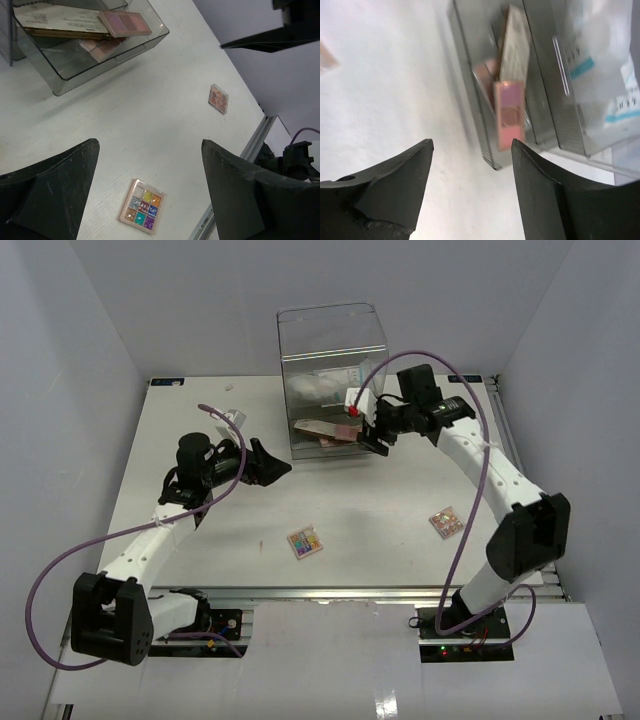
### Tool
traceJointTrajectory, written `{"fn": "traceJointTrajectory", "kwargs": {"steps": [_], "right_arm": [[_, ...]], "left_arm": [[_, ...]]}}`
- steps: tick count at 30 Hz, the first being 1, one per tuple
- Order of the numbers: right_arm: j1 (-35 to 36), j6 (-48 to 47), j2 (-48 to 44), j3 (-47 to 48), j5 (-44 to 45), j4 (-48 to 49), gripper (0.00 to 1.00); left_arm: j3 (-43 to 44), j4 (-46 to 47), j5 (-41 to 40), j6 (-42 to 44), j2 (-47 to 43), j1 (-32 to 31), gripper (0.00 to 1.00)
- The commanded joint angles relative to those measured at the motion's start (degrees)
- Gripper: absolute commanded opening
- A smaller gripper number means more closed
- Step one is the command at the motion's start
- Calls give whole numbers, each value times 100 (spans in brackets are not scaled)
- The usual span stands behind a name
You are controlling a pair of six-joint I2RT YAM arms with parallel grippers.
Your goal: Organize the makeup
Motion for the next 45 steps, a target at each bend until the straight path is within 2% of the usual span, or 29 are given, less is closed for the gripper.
{"fn": "traceJointTrajectory", "kwargs": {"steps": [1,4,8,14,17,22,25,28,35,45], "right_arm": [[-147,122,-1048,-970,-2085,-459,73],[-161,152,-1650,-1862,-2430,-389,80],[-302,259,-2384,-3016,-2606,-8,92],[-1486,697,-2983,-4005,-3453,760,90],[-1774,833,-3042,-4014,-3462,791,90],[-1858,947,-3248,-4186,-3506,945,90],[-1875,959,-3294,-4221,-3474,994,90],[-1886,959,-3309,-4245,-3431,1003,90],[-1903,959,-3373,-4260,-3369,1003,90],[-1919,910,-3389,-4281,-3332,994,90]], "left_arm": [[146,-292,244,121,216,-237,93],[387,-1134,-747,643,325,-1088,93],[458,-2092,-1993,721,333,-1997,94],[423,-3020,-3354,154,336,-2827,98],[419,-3353,-4161,-481,523,-3260,98],[509,-3830,-5195,-2187,1318,-3697,98],[671,-3991,-5377,-3094,1709,-3827,98],[853,-3963,-5382,-3608,2061,-3873,98],[1265,-3806,-5315,-3875,2635,-3965,98],[1147,-3780,-5369,-4557,2663,-3985,98]]}}
